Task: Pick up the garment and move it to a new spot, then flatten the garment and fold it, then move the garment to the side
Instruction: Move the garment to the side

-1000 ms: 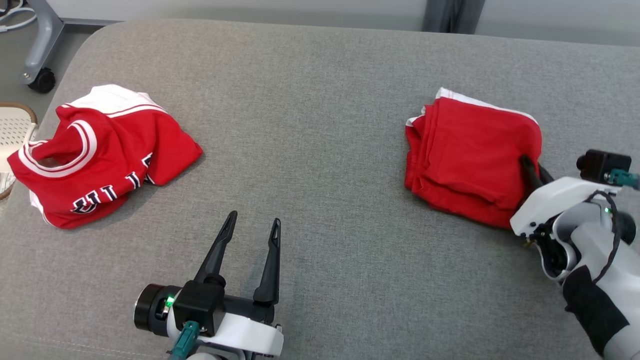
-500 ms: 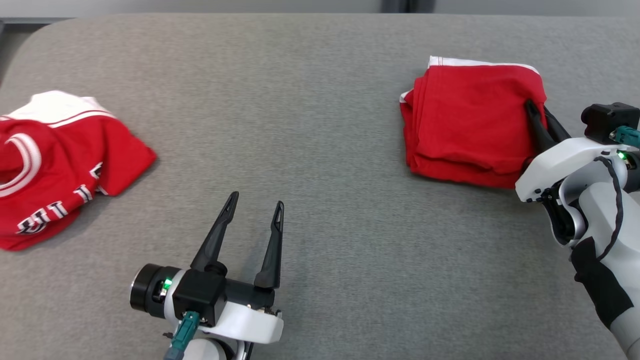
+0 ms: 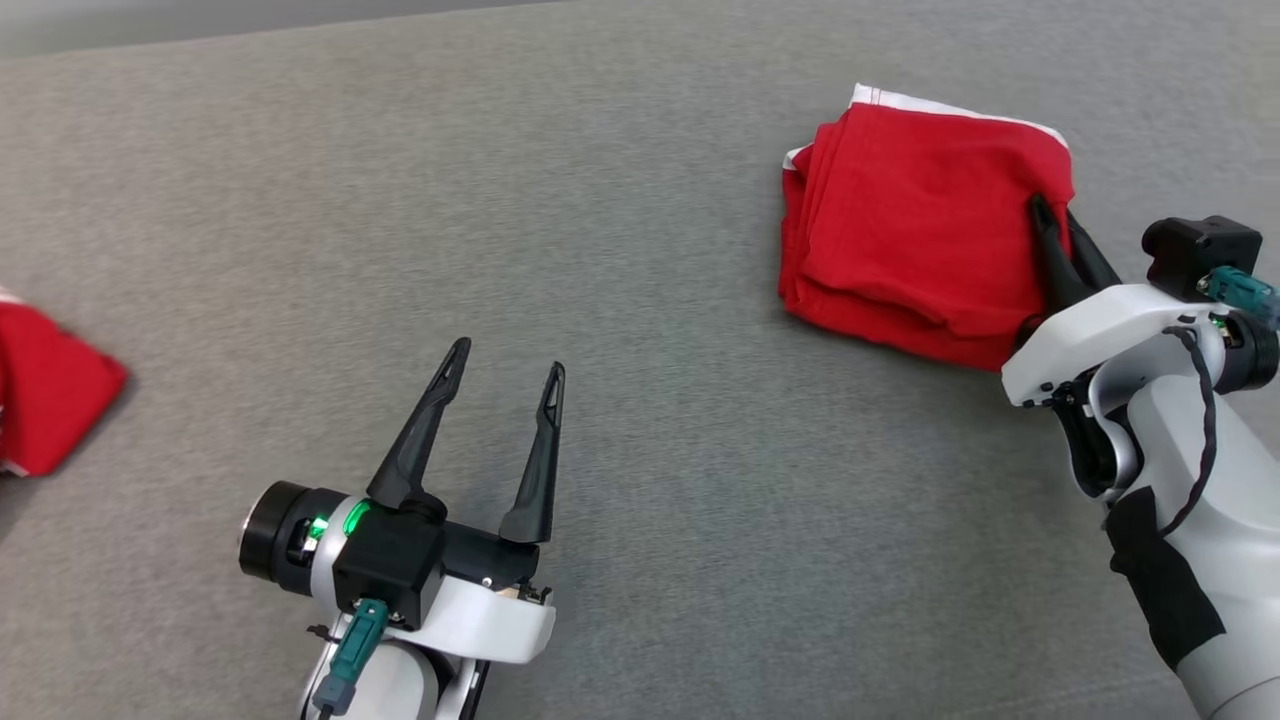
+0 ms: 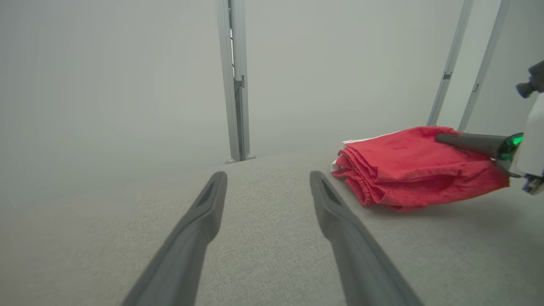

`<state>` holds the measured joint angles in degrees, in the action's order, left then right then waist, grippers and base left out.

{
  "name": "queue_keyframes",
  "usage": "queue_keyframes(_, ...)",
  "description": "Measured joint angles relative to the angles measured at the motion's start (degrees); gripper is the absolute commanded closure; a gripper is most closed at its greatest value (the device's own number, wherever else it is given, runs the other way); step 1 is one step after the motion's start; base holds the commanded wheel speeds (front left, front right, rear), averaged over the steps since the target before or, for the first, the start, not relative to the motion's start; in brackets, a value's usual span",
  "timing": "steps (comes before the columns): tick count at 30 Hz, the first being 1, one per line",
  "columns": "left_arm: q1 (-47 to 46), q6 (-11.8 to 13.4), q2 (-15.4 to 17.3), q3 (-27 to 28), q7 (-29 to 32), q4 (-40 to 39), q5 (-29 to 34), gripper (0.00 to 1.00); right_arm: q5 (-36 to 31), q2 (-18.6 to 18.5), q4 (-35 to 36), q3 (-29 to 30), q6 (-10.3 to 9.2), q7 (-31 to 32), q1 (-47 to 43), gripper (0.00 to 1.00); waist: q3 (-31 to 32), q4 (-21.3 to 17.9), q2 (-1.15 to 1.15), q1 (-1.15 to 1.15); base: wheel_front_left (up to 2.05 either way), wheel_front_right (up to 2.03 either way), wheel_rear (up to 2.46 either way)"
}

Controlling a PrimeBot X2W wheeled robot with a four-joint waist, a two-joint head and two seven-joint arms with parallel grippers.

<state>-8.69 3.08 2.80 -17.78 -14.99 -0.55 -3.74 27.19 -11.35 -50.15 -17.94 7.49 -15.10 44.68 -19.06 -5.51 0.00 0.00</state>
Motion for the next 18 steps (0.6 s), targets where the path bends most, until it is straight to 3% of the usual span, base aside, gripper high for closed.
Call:
queue_keyframes(11, -1.4, -1.3, 1.4, 0.8, 0.0, -0.3, 1.8, 0.0, -2.8, 1.4, 1.5, 2.9, 0.0, 0.0, -0.7, 1.0, -2.4, -7.8, 0.0, 0.0, 0.0, 0.0, 0.0)
queue_keyframes(18, -3.0, -2.4, 1.5, 0.0, 0.0, -0.9, 2.2, 0.0, -10.7, -3.8, 0.3, -3.4, 0.01, 0.0, 0.8, 1.0, -5.4, -8.9, 0.0, 0.0, 0.0, 0.0, 0.0)
